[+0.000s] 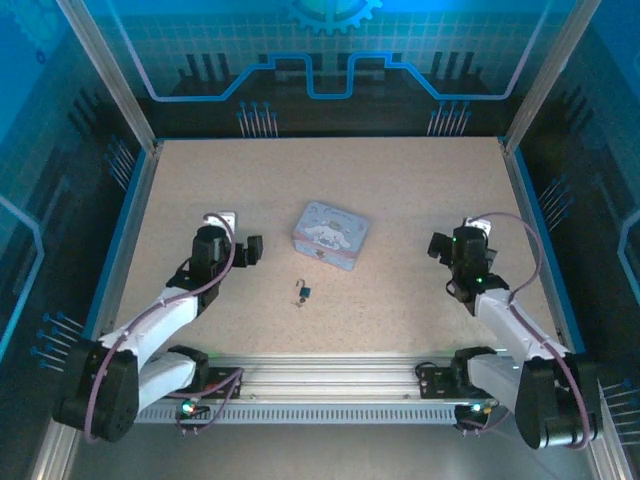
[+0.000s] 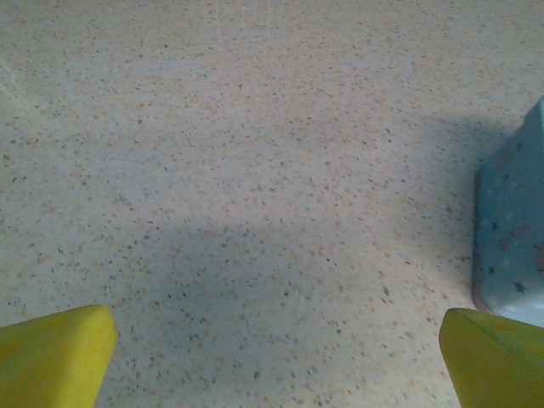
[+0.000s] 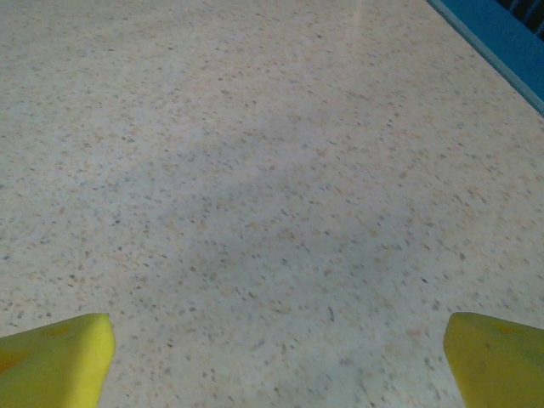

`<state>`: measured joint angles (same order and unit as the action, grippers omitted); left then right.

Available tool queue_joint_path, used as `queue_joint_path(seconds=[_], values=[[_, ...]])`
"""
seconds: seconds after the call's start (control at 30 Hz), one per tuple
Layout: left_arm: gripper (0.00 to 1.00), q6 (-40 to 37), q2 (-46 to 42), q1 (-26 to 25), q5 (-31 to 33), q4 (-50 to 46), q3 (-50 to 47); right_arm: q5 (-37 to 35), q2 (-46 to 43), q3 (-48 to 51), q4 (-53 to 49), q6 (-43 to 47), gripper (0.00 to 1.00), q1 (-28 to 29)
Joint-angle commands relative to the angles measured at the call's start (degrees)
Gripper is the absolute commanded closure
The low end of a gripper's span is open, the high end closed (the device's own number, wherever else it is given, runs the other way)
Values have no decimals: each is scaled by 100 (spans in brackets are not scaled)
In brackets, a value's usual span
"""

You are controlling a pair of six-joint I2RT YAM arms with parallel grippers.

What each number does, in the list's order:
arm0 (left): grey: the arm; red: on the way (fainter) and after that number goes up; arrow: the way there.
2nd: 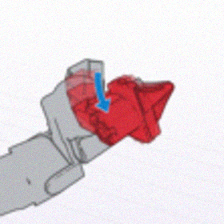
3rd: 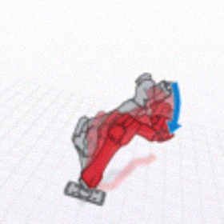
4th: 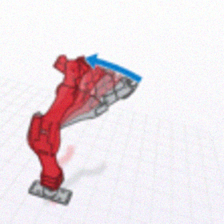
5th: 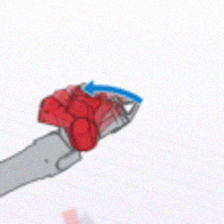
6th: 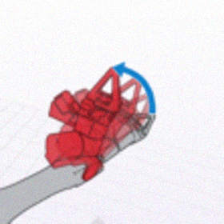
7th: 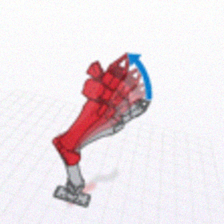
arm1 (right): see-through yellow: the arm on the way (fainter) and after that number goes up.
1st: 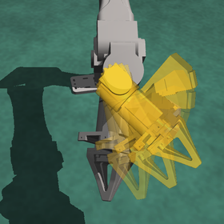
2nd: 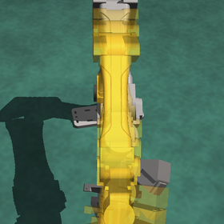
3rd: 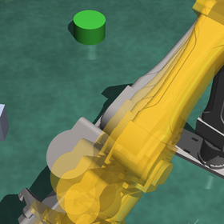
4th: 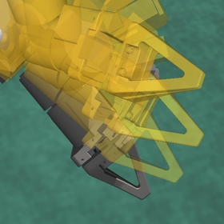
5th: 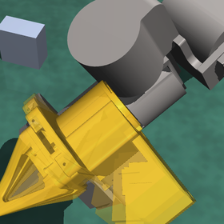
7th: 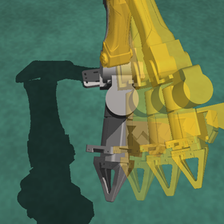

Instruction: Unlock the padlock with the key

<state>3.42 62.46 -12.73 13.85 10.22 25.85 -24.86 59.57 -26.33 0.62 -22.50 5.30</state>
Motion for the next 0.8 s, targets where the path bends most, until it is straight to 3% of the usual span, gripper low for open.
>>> queue_joint_path(seconds=[0.0, 0.4, 0.5, 0.6, 0.77], values=[[1, -305, 388, 117, 164, 845, -17, 247, 140, 88, 1397, 615, 0, -95], [1, -724, 1134, 292, 239, 2262, -414, 333, 1248, 778, 3797, 999, 0, -494], [1, -816, 1324, 382, 141, 3186, -641, 478, 1730, 824, 4457, 1137, 0, -493], [1, -999, 1874, 436, 41, 4855, -1059, 719, 1889, 633, 4338, 1358, 0, -430], [1, -845, 3047, 623, 233, 6724, -1373, 1152, 2089, 616, 4562, 1733, 0, -294]])
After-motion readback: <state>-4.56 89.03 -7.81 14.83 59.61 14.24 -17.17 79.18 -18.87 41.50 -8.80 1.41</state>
